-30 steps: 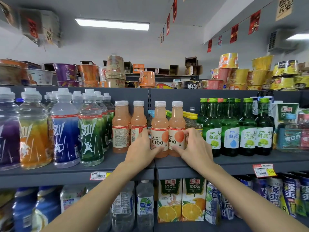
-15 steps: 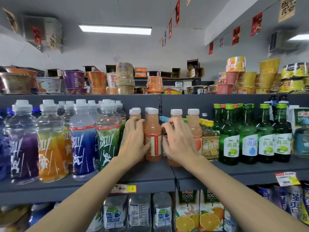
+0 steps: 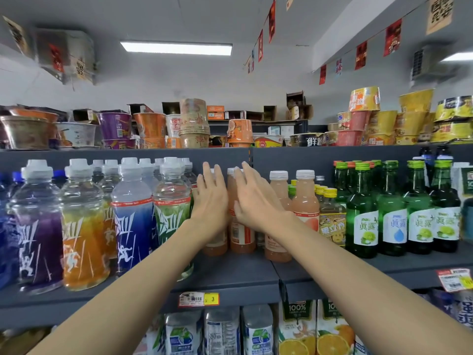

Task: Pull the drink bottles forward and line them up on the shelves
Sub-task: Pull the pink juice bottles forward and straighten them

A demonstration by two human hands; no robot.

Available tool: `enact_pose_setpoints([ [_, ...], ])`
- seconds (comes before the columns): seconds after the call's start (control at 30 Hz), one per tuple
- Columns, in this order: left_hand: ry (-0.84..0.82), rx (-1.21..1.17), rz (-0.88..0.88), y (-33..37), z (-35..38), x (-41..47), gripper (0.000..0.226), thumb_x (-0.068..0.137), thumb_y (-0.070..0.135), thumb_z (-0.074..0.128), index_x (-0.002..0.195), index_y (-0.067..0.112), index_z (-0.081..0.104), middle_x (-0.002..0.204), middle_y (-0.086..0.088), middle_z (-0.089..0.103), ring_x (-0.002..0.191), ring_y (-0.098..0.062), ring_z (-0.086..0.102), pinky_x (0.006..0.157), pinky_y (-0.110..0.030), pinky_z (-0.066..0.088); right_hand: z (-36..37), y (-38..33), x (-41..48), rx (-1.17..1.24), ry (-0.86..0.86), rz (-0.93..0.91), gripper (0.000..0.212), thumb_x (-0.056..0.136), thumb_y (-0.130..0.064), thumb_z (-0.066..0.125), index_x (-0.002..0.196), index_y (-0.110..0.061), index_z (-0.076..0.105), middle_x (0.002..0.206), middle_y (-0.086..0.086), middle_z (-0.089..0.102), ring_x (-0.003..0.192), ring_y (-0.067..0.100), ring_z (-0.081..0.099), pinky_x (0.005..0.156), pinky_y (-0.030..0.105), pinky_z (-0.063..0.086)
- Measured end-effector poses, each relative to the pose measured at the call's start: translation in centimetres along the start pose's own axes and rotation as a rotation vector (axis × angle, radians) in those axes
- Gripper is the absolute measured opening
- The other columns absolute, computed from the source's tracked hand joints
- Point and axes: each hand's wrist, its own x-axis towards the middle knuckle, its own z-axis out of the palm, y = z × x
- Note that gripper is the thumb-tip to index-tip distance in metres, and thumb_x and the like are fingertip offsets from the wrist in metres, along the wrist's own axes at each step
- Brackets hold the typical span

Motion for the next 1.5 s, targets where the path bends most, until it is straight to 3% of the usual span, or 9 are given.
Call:
enact_pose_setpoints([
  [0.2,-0.049,-0.158,-0.057,0.2,-0.5,-0.6,0.095,0.093,0.006,0.065,0.157,0.007,-0.004,0.159,-0.035,-0.010,0.136,-0.050,0.038,0.104,-0.046,0.041,-0.3,-0.5,1.1,0.049,-0.073,0.107,0.068,0.103,-0.028,0.053,0.157,-0.006,0.017,0.160,0.023,0.022,0.138,0.039,0.039,0.108,0.044,0.042],
  [0.4,-0.048,-0.227,-0.075,0.2,-0.8,-0.7,0.094,0.093,0.005,0.065,0.158,0.012,-0.003,0.156,-0.031,0.009,0.134,-0.049,0.037,0.105,-0.049,0.041,-0.6,-0.8,2.1,0.264,-0.075,0.194,0.044,0.100,-0.013,0.058,0.136,-0.013,0.033,0.112,0.014,0.058,0.083,0.024,0.056,0.063,0.034,0.042],
  [0.57,-0.063,-0.251,-0.047,0.4,-1.6,-1.3,0.101,0.090,0.002,0.067,0.157,0.010,-0.008,0.155,-0.032,0.011,0.134,-0.051,0.036,0.104,-0.048,0.041,-1.6,-0.5,1.7,0.275,-0.042,0.205,0.041,0.099,-0.013,0.060,0.133,-0.014,0.038,0.086,0.000,0.044,0.083,0.024,0.055,0.064,0.033,0.040],
  [0.83,-0.024,-0.379,0.017,0.4,-2.2,-3.6,0.118,0.079,0.000,0.073,0.158,0.017,-0.012,0.153,-0.027,0.018,0.133,-0.047,0.039,0.104,-0.050,0.044,-4.2,-0.4,-0.4,0.239,-0.042,0.169,0.050,0.099,-0.025,0.065,0.140,-0.018,0.038,0.090,0.001,0.055,0.080,0.019,0.057,0.054,0.025,0.038],
  [0.93,-0.001,-0.420,0.042,0.3,-2.3,-4.1,0.122,0.078,0.007,0.078,0.158,0.024,-0.012,0.153,-0.024,0.024,0.132,-0.043,0.042,0.102,-0.048,0.046,-5.1,-0.1,-1.2,0.245,-0.024,0.169,0.052,0.097,-0.034,0.067,0.140,-0.021,0.041,0.109,0.009,0.063,0.088,0.023,0.063,0.066,0.030,0.046],
  [1.1,0.033,-0.516,0.055,-0.3,-2.1,-4.8,0.132,0.072,0.011,0.082,0.156,0.033,-0.017,0.151,-0.015,0.035,0.121,-0.022,0.049,0.087,-0.027,0.039,-5.5,0.7,-2.2,0.216,0.074,0.159,0.058,0.091,-0.051,0.070,0.137,-0.025,0.046,0.111,0.009,0.065,0.101,0.028,0.066,0.067,0.030,0.043],
  [1.27,0.146,-0.654,0.029,-0.7,-1.0,-5.9,0.127,0.072,0.018,0.087,0.157,0.035,-0.005,0.143,0.005,0.047,0.116,0.004,0.038,0.086,0.000,0.030,-4.9,1.5,-2.7,0.381,0.032,0.193,0.048,0.095,-0.037,0.061,0.138,-0.029,0.042,0.074,-0.008,0.062,0.064,0.007,0.062,0.052,0.023,0.042],
  [1.37,0.208,-0.629,0.017,-0.7,-0.5,-6.1,0.127,0.069,0.032,0.092,0.159,0.029,0.002,0.153,0.001,0.040,0.132,-0.007,0.037,0.104,-0.016,0.024,-4.4,1.5,-2.8,0.449,0.036,0.188,0.052,0.094,-0.025,0.063,0.142,-0.026,0.040,0.068,-0.007,0.060,0.057,0.005,0.058,0.049,0.018,0.037],
  [1.5,0.196,-0.627,0.009,-1.1,-0.8,-5.9,0.125,0.067,0.033,0.093,0.159,0.024,0.010,0.152,-0.002,0.044,0.132,-0.018,0.045,0.100,-0.023,0.032,-4.4,1.8,-3.0,0.438,0.094,0.179,0.047,0.092,-0.041,0.071,0.129,-0.031,0.043,0.072,-0.009,0.062,0.061,0.004,0.060,0.053,0.022,0.042],
])
